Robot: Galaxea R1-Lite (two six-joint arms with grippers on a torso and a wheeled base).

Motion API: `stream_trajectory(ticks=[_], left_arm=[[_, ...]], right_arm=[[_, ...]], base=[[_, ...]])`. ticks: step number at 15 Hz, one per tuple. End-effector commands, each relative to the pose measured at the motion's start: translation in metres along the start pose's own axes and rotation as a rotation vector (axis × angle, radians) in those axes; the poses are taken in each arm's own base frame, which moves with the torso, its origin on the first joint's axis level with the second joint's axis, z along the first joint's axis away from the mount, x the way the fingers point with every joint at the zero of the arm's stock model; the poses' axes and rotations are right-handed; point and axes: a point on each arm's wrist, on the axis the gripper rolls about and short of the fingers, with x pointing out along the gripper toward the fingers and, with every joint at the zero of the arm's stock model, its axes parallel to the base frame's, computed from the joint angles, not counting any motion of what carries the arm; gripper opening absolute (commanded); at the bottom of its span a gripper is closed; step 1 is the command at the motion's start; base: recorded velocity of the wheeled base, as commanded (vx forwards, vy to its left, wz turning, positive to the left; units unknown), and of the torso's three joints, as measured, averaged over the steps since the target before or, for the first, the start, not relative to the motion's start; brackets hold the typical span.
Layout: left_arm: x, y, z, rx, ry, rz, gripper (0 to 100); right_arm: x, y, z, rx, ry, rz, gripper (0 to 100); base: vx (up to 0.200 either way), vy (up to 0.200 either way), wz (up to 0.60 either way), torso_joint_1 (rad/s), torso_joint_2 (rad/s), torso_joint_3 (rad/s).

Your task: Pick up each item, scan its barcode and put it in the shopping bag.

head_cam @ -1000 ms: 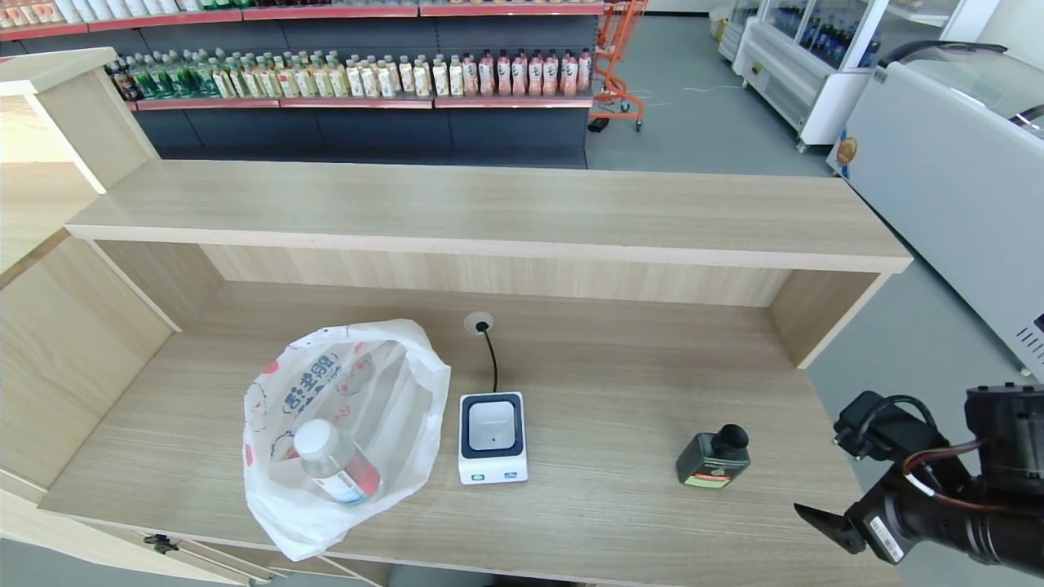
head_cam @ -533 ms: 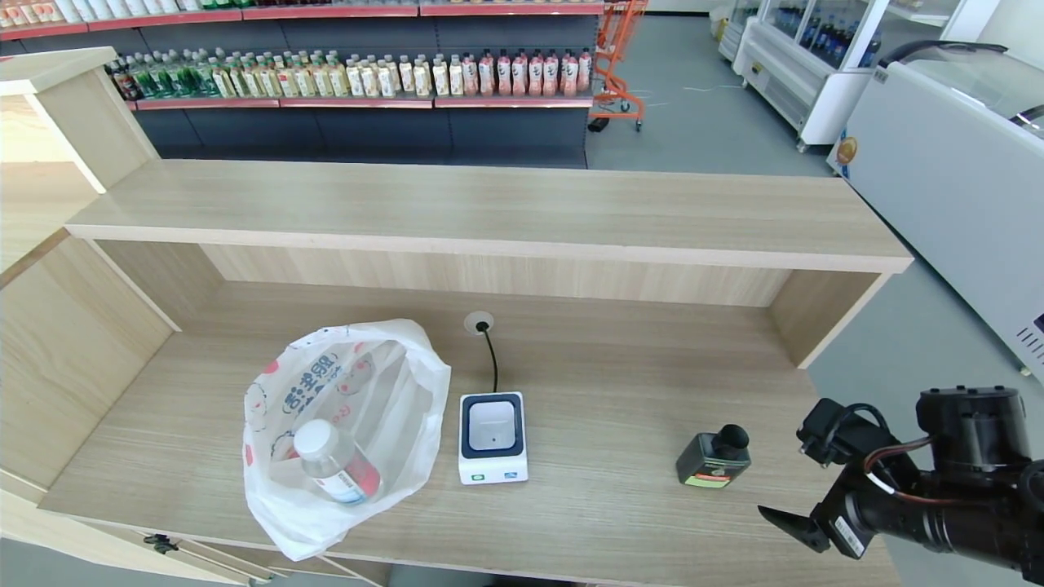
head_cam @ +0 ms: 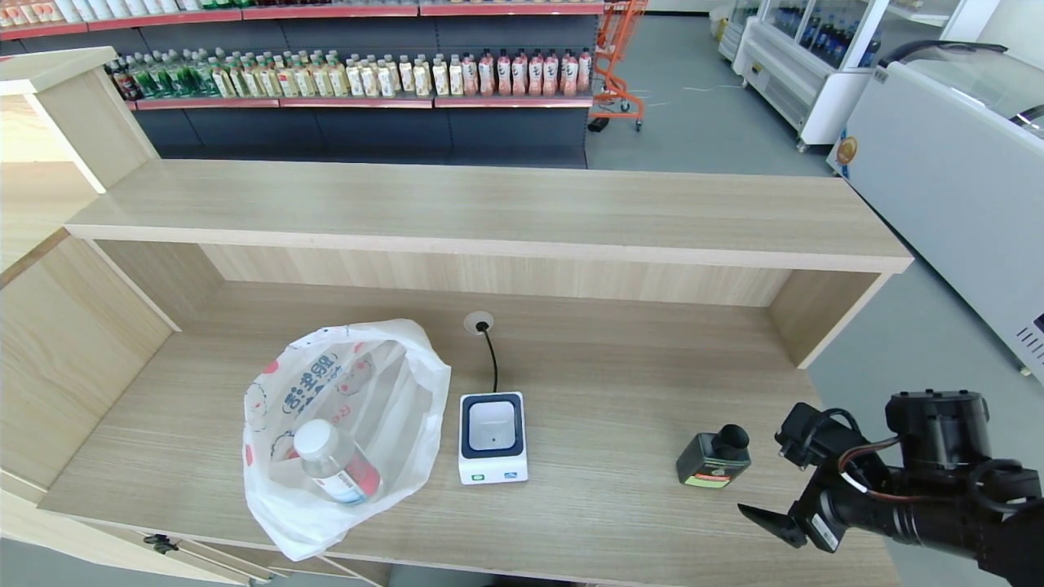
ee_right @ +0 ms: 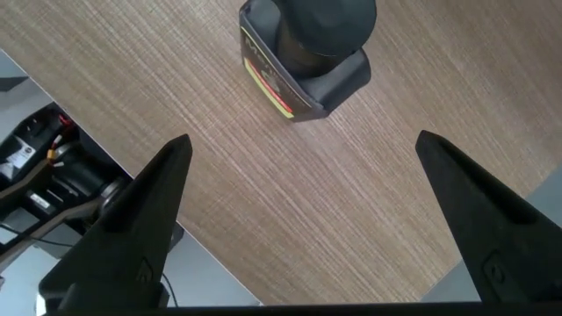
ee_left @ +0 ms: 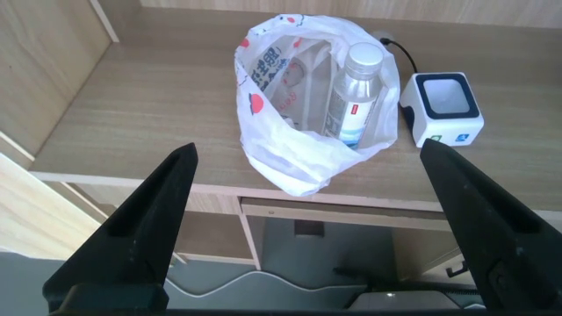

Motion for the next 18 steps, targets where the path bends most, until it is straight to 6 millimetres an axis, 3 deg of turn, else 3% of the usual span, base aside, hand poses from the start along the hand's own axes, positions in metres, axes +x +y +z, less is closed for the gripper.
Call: stream_trajectory(ticks=[1, 3, 4, 11, 15, 16, 18], left_arm=[[0.000, 0.000, 0.000, 0.000, 0.001, 0.000, 100], [0.000, 0.000, 0.000, 0.000, 0.001, 0.000, 100], [0.000, 0.000, 0.000, 0.000, 0.001, 0.000, 100], [0.000, 0.000, 0.000, 0.000, 0.001, 0.000, 100], [0.000, 0.000, 0.000, 0.000, 0.001, 0.000, 100], [0.000, 0.000, 0.000, 0.000, 0.001, 0.000, 100], [0.000, 0.000, 0.000, 0.000, 0.001, 0.000, 100]], right_arm=[[0.007, 0.002, -0.005, 0.002, 0.019, 0.022, 100], [0.013, 0.001, -0.006, -0.004, 0.008, 0.017, 100], [0.016, 0.001, -0.007, -0.004, 0.006, 0.017, 0], [0.027, 0.001, -0.010, -0.005, -0.020, 0.049, 0], [0.010, -0.002, 0.000, -0.031, -0.069, 0.005, 0], [0.003, -0.005, 0.006, -0.041, -0.096, -0.015, 100], [-0.003, -0.007, 0.011, -0.057, -0.120, -0.035, 100]], base=[[0.000, 0.000, 0.00, 0.000, 0.00, 0.000], [0.000, 0.000, 0.00, 0.000, 0.00, 0.000], [0.000, 0.000, 0.00, 0.000, 0.00, 0.000], [0.000, 0.000, 0.00, 0.000, 0.00, 0.000], [0.000, 0.000, 0.00, 0.000, 0.00, 0.000], [0.000, 0.000, 0.00, 0.000, 0.00, 0.000], [0.000, 0.000, 0.00, 0.000, 0.00, 0.000]])
